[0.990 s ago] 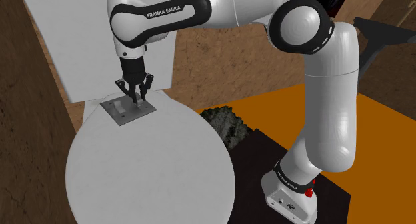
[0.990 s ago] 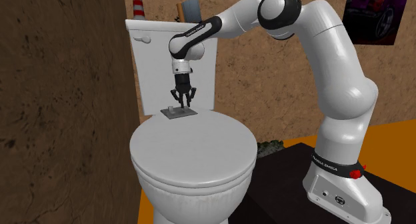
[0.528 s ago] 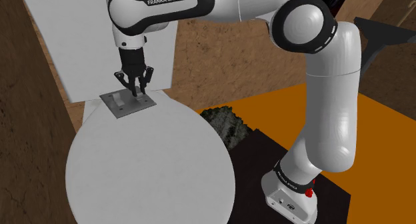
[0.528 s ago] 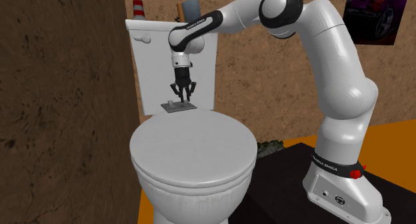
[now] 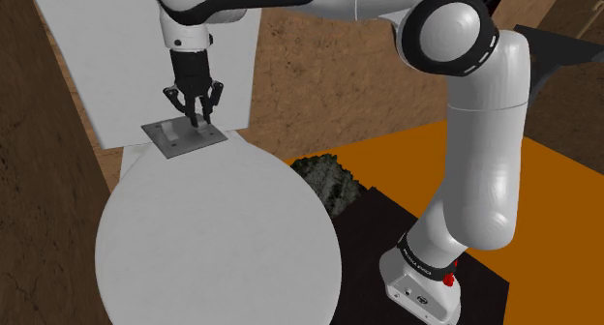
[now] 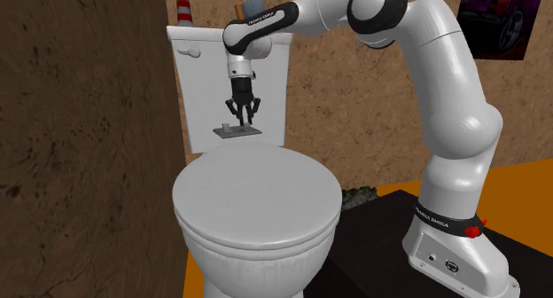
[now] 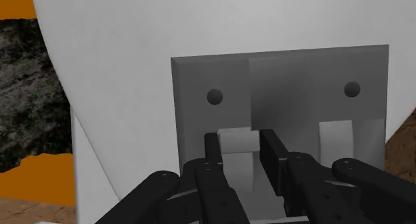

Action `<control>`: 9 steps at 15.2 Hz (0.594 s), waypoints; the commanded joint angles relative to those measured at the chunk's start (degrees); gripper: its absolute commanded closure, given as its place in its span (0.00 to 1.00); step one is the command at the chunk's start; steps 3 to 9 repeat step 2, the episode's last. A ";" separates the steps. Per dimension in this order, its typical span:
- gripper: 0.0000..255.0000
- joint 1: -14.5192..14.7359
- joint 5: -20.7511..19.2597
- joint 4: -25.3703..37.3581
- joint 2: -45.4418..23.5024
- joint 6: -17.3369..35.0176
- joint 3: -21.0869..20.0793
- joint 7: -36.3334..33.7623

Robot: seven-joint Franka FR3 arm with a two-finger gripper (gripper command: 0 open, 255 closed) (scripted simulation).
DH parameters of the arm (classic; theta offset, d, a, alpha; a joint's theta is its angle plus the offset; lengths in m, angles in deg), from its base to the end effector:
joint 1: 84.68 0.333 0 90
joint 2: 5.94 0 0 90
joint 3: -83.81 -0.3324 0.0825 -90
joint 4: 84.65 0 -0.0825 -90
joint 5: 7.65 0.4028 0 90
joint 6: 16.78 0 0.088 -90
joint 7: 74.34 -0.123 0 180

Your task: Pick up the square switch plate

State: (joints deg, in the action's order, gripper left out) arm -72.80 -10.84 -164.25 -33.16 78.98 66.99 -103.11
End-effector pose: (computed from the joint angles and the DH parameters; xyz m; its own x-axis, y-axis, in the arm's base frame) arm 0.6292 0.2984 0.4264 0.9819 -0.0112 -0.1892 -0.0088 -0.9999 0.0137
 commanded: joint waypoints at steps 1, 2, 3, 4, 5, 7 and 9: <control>1.00 0.01 -0.03 1.18 -0.17 -1.01 0.03 0.09; 1.00 0.01 -0.04 1.19 -0.19 -1.01 0.03 0.09; 1.00 0.01 -0.04 1.19 -0.19 -1.01 0.03 0.09; 1.00 0.01 -0.04 1.19 -0.19 -1.01 0.03 0.09; 1.00 0.01 -0.04 1.19 -0.19 -1.01 0.03 0.09; 1.00 0.01 -0.04 1.19 -0.19 -1.01 0.03 0.09; 1.00 0.01 -0.04 1.19 -0.19 -1.01 0.03 0.09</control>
